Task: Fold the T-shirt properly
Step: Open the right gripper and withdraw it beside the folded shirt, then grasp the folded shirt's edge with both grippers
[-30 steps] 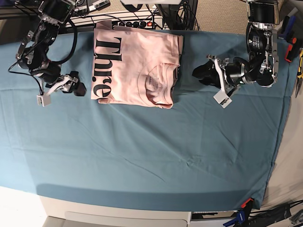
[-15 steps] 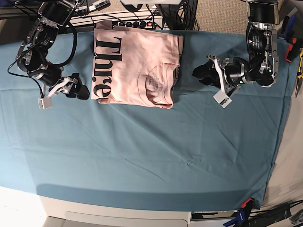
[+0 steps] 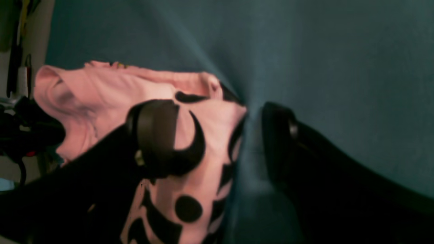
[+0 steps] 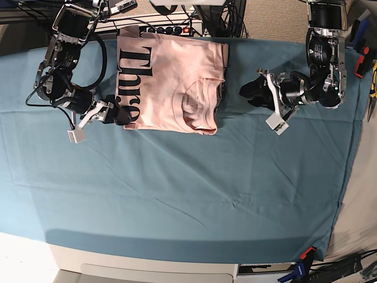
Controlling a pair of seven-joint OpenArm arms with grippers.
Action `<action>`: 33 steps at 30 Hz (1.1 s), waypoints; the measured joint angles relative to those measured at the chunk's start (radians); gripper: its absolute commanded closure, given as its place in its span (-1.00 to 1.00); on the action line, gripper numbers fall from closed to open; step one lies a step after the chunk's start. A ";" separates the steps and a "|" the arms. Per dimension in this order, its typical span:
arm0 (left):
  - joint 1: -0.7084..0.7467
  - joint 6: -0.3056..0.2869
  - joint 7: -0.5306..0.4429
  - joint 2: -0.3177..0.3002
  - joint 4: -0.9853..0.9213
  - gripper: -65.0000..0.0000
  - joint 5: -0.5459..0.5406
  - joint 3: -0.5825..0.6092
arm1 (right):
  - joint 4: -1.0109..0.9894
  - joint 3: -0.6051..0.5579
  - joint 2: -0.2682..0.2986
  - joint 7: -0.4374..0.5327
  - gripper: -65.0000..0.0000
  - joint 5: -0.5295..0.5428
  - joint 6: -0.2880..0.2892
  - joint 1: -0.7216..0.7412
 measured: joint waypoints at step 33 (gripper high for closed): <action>0.001 0.021 0.049 -0.063 0.000 0.07 -0.082 0.001 | 0.000 0.000 0.000 -0.039 1.00 0.050 0.034 0.002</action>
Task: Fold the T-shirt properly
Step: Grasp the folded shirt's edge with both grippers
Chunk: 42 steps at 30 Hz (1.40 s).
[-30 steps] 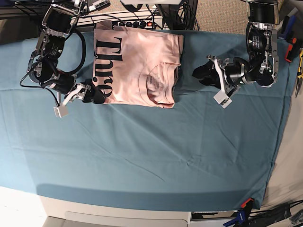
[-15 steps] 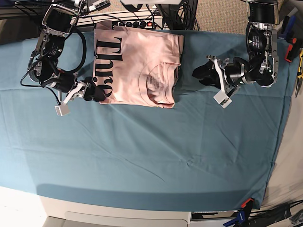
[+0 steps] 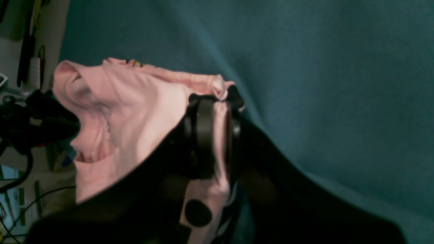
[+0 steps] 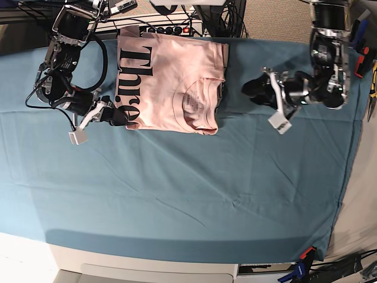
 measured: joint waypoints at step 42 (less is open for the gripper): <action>0.219 0.097 -0.087 0.040 0.178 -0.21 0.064 0.215 | 0.000 0.000 0.000 0.004 1.00 -0.027 0.000 0.000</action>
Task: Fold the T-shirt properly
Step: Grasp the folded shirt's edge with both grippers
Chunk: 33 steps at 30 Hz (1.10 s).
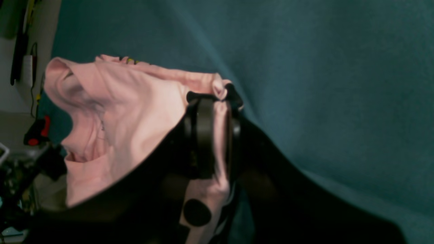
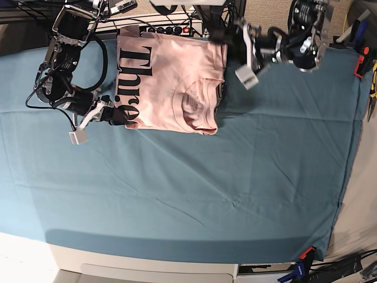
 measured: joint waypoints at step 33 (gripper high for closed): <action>-0.025 0.053 -0.015 0.036 -0.003 1.00 0.125 0.000 | 0.054 0.001 0.000 -0.020 1.00 0.049 0.030 -0.083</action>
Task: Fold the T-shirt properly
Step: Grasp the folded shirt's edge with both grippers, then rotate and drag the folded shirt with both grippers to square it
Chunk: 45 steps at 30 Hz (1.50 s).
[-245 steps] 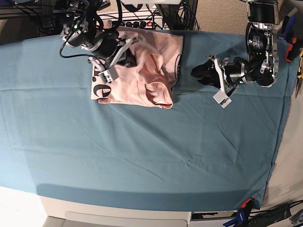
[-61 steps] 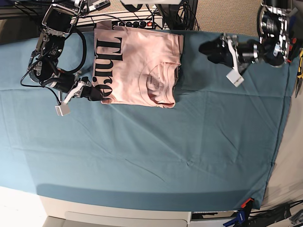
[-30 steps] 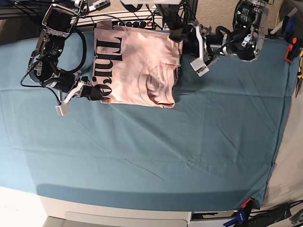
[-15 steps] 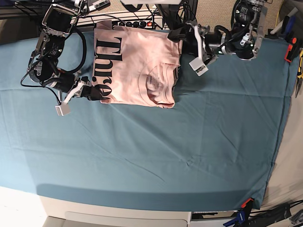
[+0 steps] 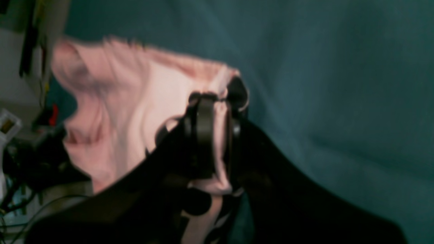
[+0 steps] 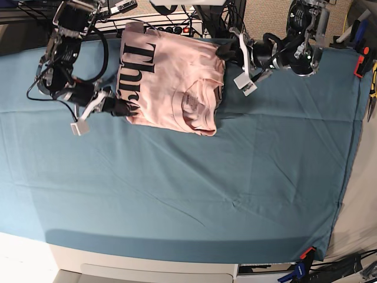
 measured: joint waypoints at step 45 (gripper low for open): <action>-0.464 0.105 -0.067 -0.052 -0.163 1.00 0.169 0.006 | 0.440 0.001 -0.343 0.182 1.00 -0.183 0.010 -0.343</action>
